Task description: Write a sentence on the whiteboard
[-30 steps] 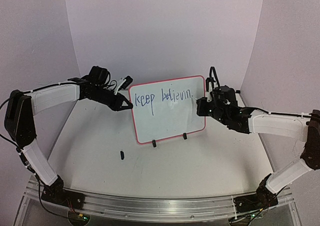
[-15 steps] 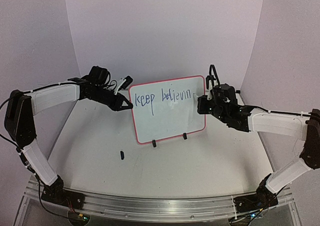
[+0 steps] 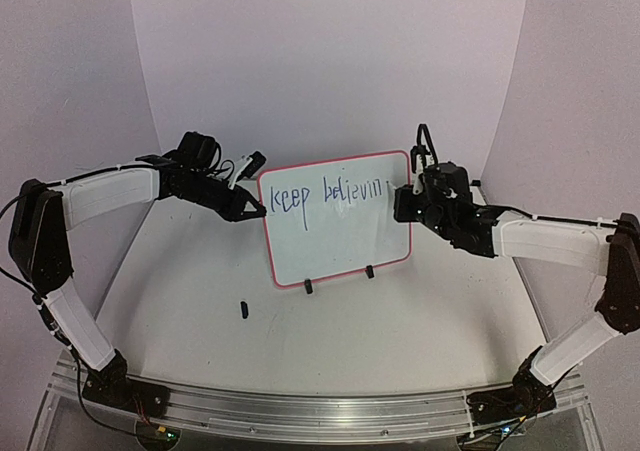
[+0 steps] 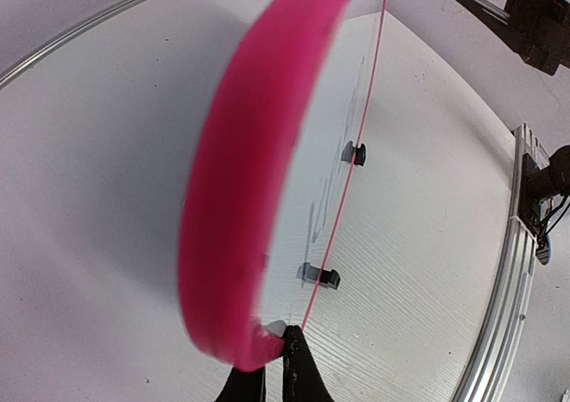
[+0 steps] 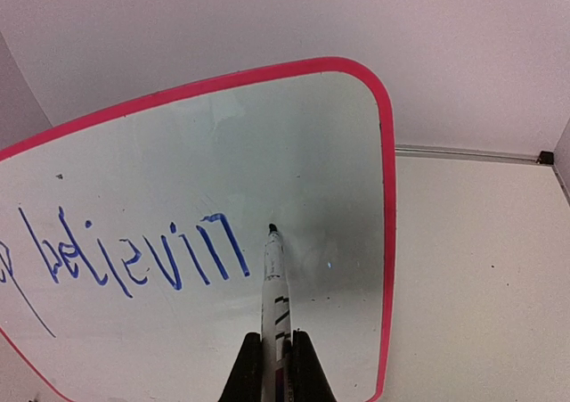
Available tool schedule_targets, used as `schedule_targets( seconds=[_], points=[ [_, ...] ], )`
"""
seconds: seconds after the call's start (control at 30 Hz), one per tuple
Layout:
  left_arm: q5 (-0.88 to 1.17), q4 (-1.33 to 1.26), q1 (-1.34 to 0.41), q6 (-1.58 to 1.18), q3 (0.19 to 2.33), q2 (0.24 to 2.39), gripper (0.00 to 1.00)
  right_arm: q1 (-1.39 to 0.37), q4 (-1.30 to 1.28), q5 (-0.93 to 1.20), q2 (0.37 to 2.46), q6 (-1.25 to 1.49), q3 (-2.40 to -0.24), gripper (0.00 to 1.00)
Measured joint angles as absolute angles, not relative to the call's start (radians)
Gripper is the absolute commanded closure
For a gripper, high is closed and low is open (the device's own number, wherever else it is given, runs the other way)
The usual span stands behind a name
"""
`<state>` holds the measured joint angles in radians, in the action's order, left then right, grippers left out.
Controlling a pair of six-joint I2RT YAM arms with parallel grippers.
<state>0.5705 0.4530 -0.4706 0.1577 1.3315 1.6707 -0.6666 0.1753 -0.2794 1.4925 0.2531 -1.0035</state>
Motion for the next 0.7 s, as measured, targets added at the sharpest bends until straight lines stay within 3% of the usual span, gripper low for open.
schedule_targets(
  seconds=[0.7],
  points=[
    [0.570, 0.455, -0.471, 0.158, 1.333, 1.671, 1.00, -0.662, 0.187, -0.223, 1.493, 0.230, -1.001, 1.00]
  ],
)
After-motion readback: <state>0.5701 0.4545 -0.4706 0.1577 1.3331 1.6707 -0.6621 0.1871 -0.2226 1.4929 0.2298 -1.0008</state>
